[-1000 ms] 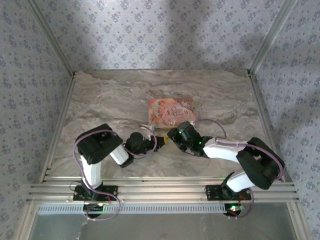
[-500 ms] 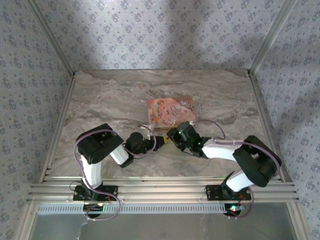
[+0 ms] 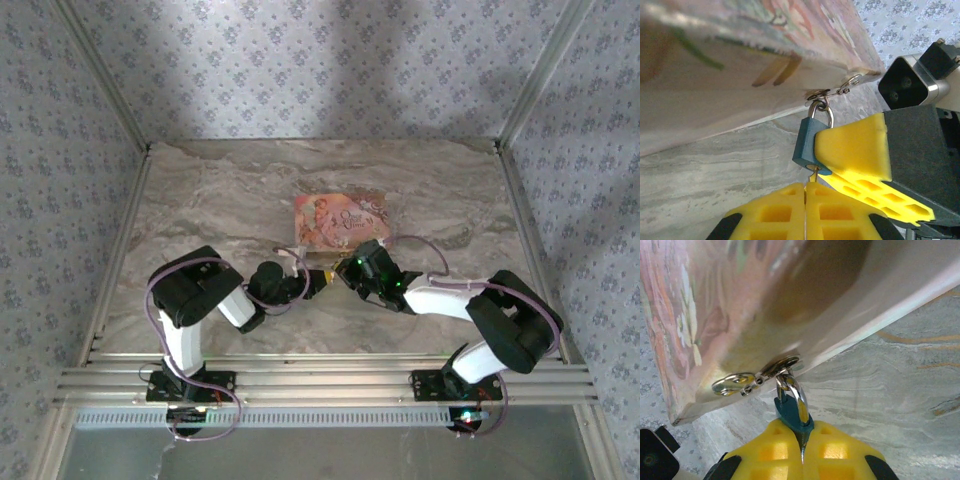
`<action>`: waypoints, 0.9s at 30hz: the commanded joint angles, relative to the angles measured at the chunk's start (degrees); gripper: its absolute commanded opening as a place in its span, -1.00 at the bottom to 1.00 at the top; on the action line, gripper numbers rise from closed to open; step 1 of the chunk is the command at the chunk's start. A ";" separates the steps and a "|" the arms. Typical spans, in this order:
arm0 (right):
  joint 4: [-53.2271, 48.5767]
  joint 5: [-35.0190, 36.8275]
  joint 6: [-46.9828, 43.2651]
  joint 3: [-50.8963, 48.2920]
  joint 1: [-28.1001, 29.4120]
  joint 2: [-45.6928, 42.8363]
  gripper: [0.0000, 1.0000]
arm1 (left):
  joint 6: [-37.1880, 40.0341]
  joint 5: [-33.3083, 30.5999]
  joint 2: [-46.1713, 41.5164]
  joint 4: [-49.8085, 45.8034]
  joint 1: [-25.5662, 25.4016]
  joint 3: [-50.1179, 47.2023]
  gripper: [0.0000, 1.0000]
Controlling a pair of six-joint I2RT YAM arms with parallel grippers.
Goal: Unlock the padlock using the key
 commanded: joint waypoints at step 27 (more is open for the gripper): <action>12.47 0.66 4.80 -5.13 0.95 1.35 -1.00 | -29.78 -1.11 -2.51 1.65 0.13 -0.95 -0.43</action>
